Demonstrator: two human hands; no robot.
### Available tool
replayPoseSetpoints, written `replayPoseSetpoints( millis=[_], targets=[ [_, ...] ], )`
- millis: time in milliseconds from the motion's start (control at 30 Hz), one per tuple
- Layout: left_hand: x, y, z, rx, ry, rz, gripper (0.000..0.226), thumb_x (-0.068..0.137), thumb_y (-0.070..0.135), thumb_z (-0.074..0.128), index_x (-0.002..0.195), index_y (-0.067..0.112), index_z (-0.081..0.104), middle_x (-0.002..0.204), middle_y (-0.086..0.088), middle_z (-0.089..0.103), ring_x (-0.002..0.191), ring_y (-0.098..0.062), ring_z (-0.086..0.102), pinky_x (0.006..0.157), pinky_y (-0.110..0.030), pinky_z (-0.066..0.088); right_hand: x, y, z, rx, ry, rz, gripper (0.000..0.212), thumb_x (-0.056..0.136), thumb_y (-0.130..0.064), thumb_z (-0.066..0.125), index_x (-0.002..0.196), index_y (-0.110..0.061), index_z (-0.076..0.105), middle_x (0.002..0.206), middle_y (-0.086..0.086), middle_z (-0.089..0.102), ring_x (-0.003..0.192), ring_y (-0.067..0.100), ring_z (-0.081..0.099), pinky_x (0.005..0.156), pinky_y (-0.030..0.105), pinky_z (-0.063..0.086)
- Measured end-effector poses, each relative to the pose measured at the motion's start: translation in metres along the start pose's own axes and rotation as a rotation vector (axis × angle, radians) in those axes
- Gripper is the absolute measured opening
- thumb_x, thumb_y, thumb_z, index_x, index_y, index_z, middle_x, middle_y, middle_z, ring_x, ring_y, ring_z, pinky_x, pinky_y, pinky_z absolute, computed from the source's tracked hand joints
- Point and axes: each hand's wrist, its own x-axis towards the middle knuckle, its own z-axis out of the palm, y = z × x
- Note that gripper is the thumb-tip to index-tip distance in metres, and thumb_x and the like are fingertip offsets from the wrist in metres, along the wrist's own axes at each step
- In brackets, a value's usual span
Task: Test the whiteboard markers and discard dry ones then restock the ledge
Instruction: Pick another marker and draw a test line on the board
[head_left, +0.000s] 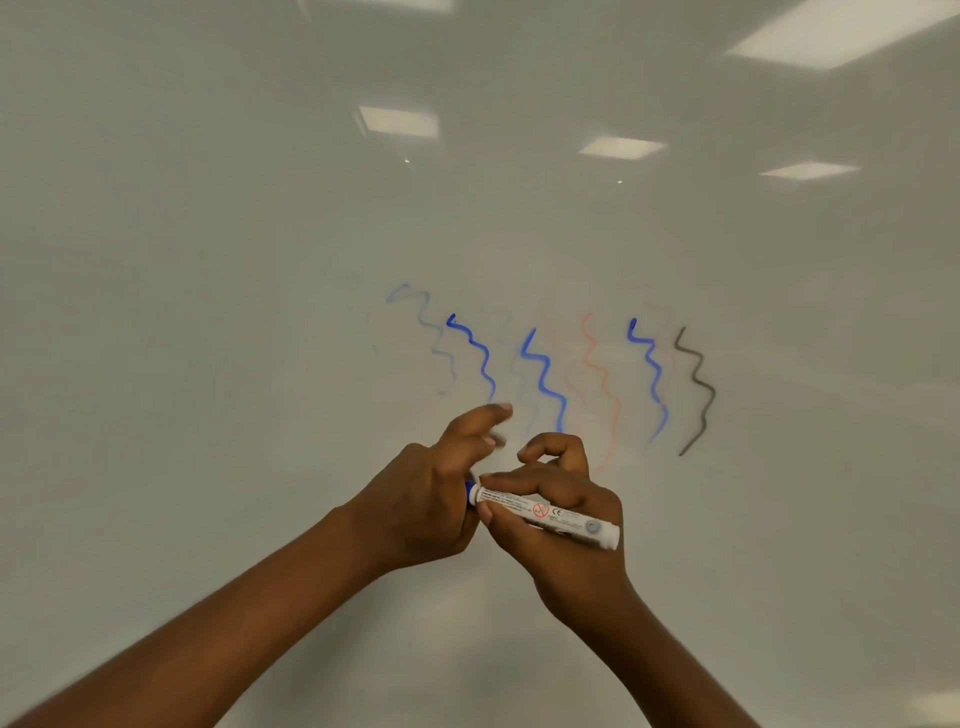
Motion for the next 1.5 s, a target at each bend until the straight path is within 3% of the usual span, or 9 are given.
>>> replayPoseSetpoints(
  millis=[67, 133, 300, 467, 667, 767, 933, 1167, 1500],
  targets=[
    [-0.003, 0.005, -0.002, 0.046, -0.037, -0.055, 0.053, 0.085, 0.024, 0.054, 0.132, 0.012, 0.034, 0.14, -0.003, 0.042, 0.098, -0.018, 0.061, 0.063, -0.009, 0.051, 0.001, 0.001, -0.006, 0.104, -0.023, 0.009, 0.024, 0.069, -0.033, 0.073, 0.091, -0.024, 0.073, 0.089, 0.004, 0.069, 0.099, 0.009, 0.058, 0.067, 0.034, 0.054],
    [-0.004, 0.009, -0.004, 0.05, -0.091, -0.097, 0.067, 0.081, 0.02, 0.064, 0.138, 0.019, 0.027, 0.135, -0.008, 0.051, 0.083, -0.021, 0.066, 0.059, -0.017, 0.054, 0.003, 0.0, -0.013, 0.167, -0.086, 0.008, 0.023, 0.071, -0.028, 0.075, 0.091, -0.018, 0.075, 0.09, 0.012, 0.071, 0.098, 0.012, 0.059, 0.068, 0.031, 0.053],
    [-0.012, 0.007, -0.007, -0.003, -0.156, -0.102, 0.061, 0.081, 0.024, 0.062, 0.131, 0.022, 0.027, 0.133, 0.003, 0.046, 0.057, -0.013, 0.058, 0.05, -0.022, 0.049, 0.004, -0.004, -0.015, 0.058, -0.191, -0.091, 0.017, 0.075, -0.02, 0.073, 0.091, -0.021, 0.074, 0.084, -0.007, 0.073, 0.106, 0.022, 0.053, 0.07, 0.038, 0.053],
    [-0.021, 0.016, -0.017, -0.359, -0.046, -0.011, 0.079, 0.074, 0.013, 0.062, 0.139, 0.033, 0.023, 0.102, -0.027, 0.059, 0.049, -0.015, 0.051, 0.043, -0.032, 0.042, -0.006, -0.015, -0.01, 0.047, -0.167, -0.139, 0.016, 0.078, -0.025, 0.07, 0.092, -0.029, 0.073, 0.081, -0.011, 0.073, 0.096, 0.025, 0.057, 0.075, 0.041, 0.049],
    [-0.019, 0.037, -0.023, -0.792, 0.248, -0.115, 0.049, 0.084, 0.069, 0.051, 0.121, 0.04, 0.041, 0.116, -0.017, 0.062, 0.038, -0.026, 0.051, 0.039, -0.028, 0.044, -0.01, -0.033, -0.01, -0.267, -0.136, -0.389, 0.014, 0.082, -0.033, 0.064, 0.079, -0.025, 0.075, 0.077, -0.016, 0.07, 0.096, 0.013, 0.054, 0.078, 0.034, 0.042],
    [-0.013, 0.042, -0.031, -0.871, 0.263, -0.146, 0.056, 0.078, 0.073, 0.053, 0.12, 0.037, 0.043, 0.12, -0.021, 0.059, 0.055, -0.032, 0.066, 0.043, -0.037, 0.053, -0.012, -0.029, -0.007, -0.273, -0.106, -0.378, 0.023, 0.084, -0.04, 0.062, 0.082, -0.021, 0.076, 0.078, -0.015, 0.07, 0.098, 0.011, 0.056, 0.082, 0.036, 0.042],
    [-0.007, 0.051, -0.036, -0.984, 0.256, -0.145, 0.061, 0.078, 0.067, 0.059, 0.123, 0.029, 0.043, 0.135, -0.008, 0.055, 0.106, -0.039, 0.063, 0.077, -0.046, 0.057, -0.018, -0.022, -0.002, -0.128, -0.078, -0.372, 0.018, 0.083, -0.033, 0.066, 0.091, -0.019, 0.074, 0.089, -0.008, 0.073, 0.102, 0.003, 0.056, 0.085, 0.036, 0.044],
    [0.003, 0.066, -0.042, -0.999, 0.316, -0.219, 0.073, 0.077, 0.068, 0.06, 0.117, 0.014, 0.031, 0.136, -0.015, 0.052, 0.103, -0.041, 0.064, 0.082, -0.047, 0.055, -0.022, -0.02, 0.002, -0.134, -0.026, -0.293, 0.036, 0.088, -0.05, 0.057, 0.095, -0.019, 0.074, 0.09, -0.008, 0.072, 0.087, 0.002, 0.064, 0.081, 0.012, 0.046],
    [-0.029, 0.057, -0.028, -0.815, 0.19, -0.354, 0.053, 0.085, 0.059, 0.057, 0.123, 0.029, 0.036, 0.138, -0.016, 0.051, 0.119, -0.034, 0.057, 0.085, -0.047, 0.055, -0.027, 0.003, 0.017, 0.006, -0.098, -0.231, 0.023, 0.082, -0.035, 0.068, 0.104, -0.028, 0.069, 0.094, -0.019, 0.071, 0.115, 0.014, 0.054, 0.088, 0.036, 0.046]
  ],
)
